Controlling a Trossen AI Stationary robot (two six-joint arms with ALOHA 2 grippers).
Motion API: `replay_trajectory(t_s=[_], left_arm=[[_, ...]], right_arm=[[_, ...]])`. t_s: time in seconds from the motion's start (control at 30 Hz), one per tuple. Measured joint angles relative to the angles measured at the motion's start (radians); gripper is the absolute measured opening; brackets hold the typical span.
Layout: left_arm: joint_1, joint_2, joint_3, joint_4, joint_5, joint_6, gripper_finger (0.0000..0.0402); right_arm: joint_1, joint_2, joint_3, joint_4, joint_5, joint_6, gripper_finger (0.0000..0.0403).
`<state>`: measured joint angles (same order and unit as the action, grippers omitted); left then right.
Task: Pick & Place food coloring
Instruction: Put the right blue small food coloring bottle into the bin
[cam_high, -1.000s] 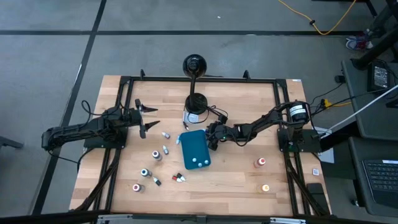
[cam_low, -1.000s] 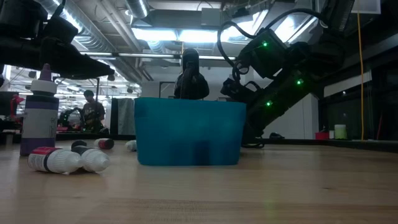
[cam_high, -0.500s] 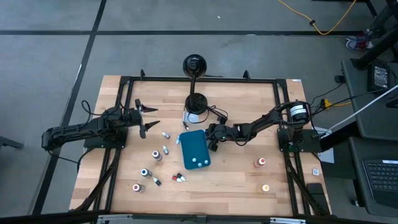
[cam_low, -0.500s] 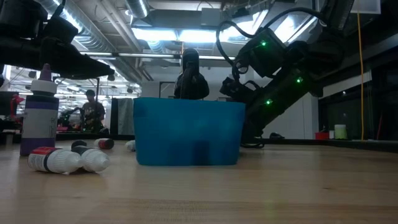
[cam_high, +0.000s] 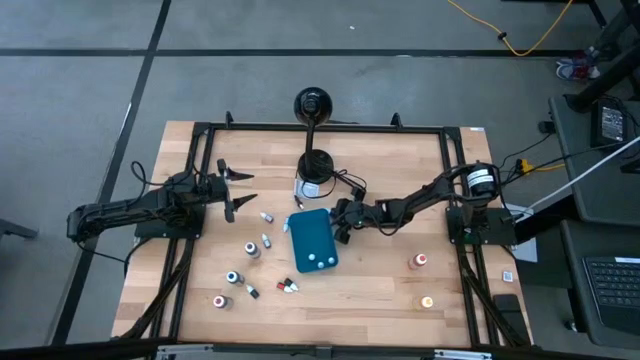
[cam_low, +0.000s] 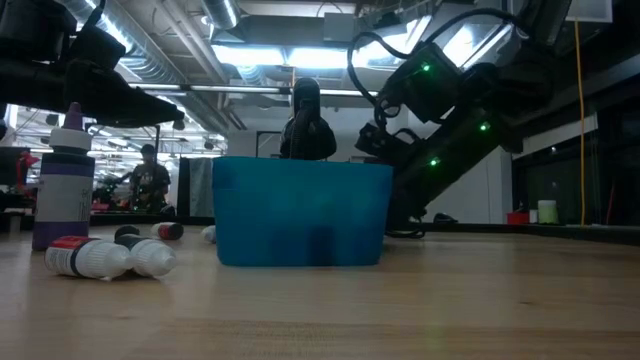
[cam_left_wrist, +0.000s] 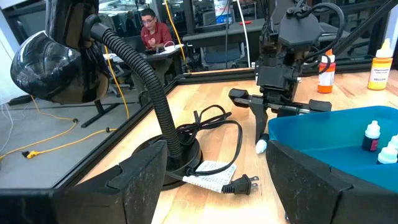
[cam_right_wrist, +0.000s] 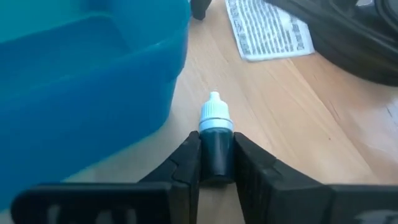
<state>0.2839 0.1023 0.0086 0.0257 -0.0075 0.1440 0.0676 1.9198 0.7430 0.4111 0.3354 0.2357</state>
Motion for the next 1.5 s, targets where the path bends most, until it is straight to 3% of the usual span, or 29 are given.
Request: replay_trajectory(t_s=[0.23, 0.53, 0.83, 1.5], left_arm=[[0.000, 0.000, 0.000, 0.000, 0.000, 0.000, 0.0269], [0.000, 0.000, 0.000, 0.000, 0.000, 0.000, 0.0269], [0.000, 0.000, 0.000, 0.000, 0.000, 0.000, 0.0269], [0.000, 0.000, 0.000, 0.006, 0.000, -0.002, 0.0269]], right_arm=[[0.016, -0.111, -0.029, -0.143, 0.092, 0.032, 0.0086], [0.025, -0.241, -0.054, -0.192, 0.119, 0.052, 0.0080], [0.105, -0.405, -0.052, -0.206, 0.198, 0.049, 0.0077], [0.347, -0.458, -0.050, 0.106, 0.248, -0.033, 0.0078]])
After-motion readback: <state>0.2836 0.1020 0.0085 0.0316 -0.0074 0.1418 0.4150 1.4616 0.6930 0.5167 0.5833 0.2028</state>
